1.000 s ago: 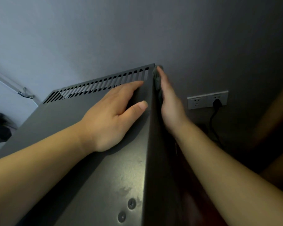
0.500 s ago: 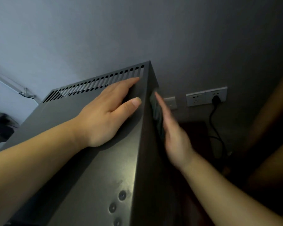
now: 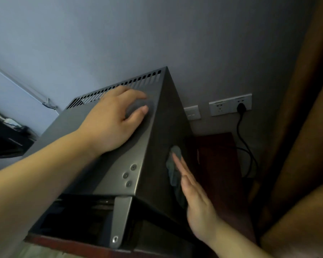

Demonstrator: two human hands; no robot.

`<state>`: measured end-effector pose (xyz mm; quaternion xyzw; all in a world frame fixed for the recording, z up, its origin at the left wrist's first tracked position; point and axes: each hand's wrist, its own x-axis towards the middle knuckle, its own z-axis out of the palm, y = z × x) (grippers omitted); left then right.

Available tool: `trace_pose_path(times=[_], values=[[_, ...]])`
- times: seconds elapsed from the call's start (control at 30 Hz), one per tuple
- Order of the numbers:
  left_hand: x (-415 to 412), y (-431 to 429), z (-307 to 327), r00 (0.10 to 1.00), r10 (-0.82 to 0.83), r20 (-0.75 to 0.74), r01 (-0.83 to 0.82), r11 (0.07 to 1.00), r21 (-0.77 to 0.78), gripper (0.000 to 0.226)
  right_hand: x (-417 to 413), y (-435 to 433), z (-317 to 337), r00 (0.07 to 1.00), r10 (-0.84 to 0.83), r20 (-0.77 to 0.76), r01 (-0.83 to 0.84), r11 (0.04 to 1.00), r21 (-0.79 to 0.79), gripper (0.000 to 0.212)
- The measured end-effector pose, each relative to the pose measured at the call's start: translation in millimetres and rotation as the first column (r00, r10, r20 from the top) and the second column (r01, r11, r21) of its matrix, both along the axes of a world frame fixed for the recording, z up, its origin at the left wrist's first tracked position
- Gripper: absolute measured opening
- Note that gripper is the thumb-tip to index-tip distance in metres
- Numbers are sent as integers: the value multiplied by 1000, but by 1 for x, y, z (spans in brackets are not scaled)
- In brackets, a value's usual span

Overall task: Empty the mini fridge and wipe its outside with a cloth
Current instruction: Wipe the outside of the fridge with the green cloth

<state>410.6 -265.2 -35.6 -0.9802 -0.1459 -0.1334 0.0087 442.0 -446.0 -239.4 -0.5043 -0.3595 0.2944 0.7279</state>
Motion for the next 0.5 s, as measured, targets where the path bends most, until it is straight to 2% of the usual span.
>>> trace_pose_path(times=[0.07, 0.13, 0.2, 0.27, 0.37, 0.43, 0.5], values=[[-18, -12, 0, 998, -14, -65, 8, 996, -85, 48, 5, -7, -11, 988, 14, -152, -25, 997, -72, 50], [-40, -23, 0, 991, -37, -127, 19, 990, -141, 55, 10, -10, -5, 968, 71, -240, -87, 995, -58, 47], [-58, -32, -2, 987, -50, -156, 14, 975, -221, 58, 6, -12, 17, 986, 98, -132, -103, 994, -31, 38], [-66, -39, -4, 987, -43, -153, -4, 955, -295, 59, -5, -17, 40, 987, 145, -72, -141, 988, 67, 47], [-65, -45, -7, 991, -8, -132, -33, 950, -311, 61, -21, -30, 21, 989, 142, 42, -145, 985, 88, 51], [-65, -47, -7, 991, 12, -133, -53, 951, -303, 63, -27, -40, -10, 989, 150, 20, -150, 989, -5, 50], [-66, -49, -6, 991, 14, -136, -55, 952, -302, 63, -32, -46, -46, 988, 130, -86, -138, 985, -105, 45]])
